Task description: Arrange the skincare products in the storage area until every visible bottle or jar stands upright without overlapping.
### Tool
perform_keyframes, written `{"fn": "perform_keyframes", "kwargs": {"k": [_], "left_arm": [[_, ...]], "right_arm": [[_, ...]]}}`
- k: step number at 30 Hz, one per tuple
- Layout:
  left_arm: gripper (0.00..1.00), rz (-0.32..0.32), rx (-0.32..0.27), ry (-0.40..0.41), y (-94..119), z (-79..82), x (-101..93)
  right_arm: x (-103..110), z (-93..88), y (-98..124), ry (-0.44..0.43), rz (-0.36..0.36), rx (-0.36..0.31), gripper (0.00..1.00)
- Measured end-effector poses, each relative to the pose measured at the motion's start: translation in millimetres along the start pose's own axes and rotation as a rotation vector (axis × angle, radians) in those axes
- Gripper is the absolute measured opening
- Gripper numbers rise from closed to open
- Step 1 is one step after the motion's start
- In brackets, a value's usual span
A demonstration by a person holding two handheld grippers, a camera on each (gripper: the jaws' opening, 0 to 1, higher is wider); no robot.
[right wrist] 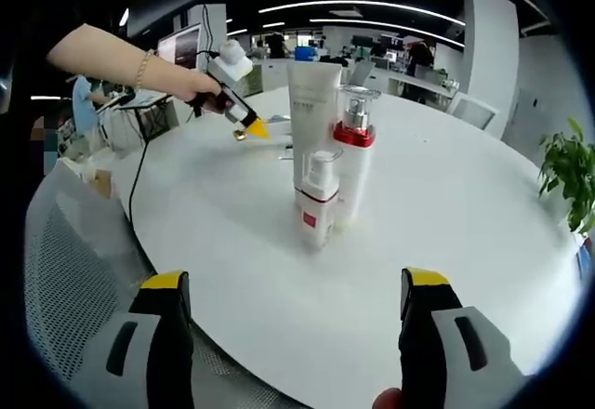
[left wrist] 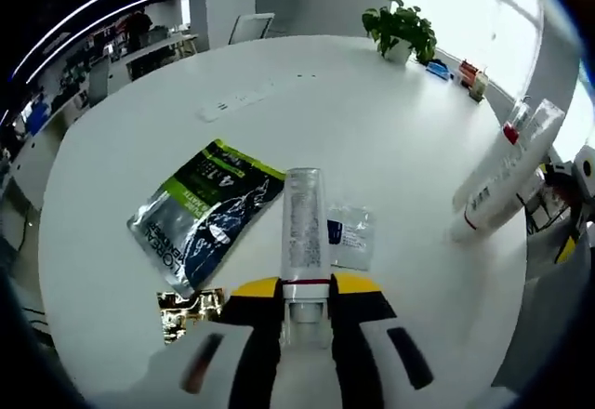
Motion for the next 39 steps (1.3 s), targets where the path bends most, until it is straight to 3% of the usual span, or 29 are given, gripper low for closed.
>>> {"fn": "perform_keyframes", "kwargs": {"k": [3,7,17,23,31,39], "left_arm": [[0.18,-0.01,0.01,0.022,14.6,-4.4,-8.2],[0.18,-0.038,0.026,0.07,13.2,-5.4,-9.4],[0.18,-0.033,0.061,0.127,71.6,-25.6,-40.3],[0.17,-0.047,0.07,0.184,83.6,-25.0,-42.8],[0.17,-0.081,0.071,0.214,118.4,-24.0,-59.9],[0.17,-0.12,0.09,0.1,151.0,-26.9,-93.9]], "right_arm": [[0.2,1.3,0.3,0.005,0.001,-0.007,0.93],[1.5,3.8,0.3,0.021,0.004,-0.014,0.92],[5.9,8.2,0.7,0.054,0.021,-0.029,0.91],[6.5,11.6,1.5,0.085,0.017,-0.043,0.9],[12.9,20.9,4.6,0.164,0.007,-0.062,0.86],[22.3,31.8,3.5,0.24,0.029,-0.075,0.83]]}}
Point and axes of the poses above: the point that each gripper's makers call its tool centre point, and the gripper's own axes: y roughly backward along the fingers, x roughly to its left, z roughly out of its top, the point moved 3 cm from there along y, roughly backward along the fingers, and after that the axes turned 14 degrees about z, right-handed, at the moved point
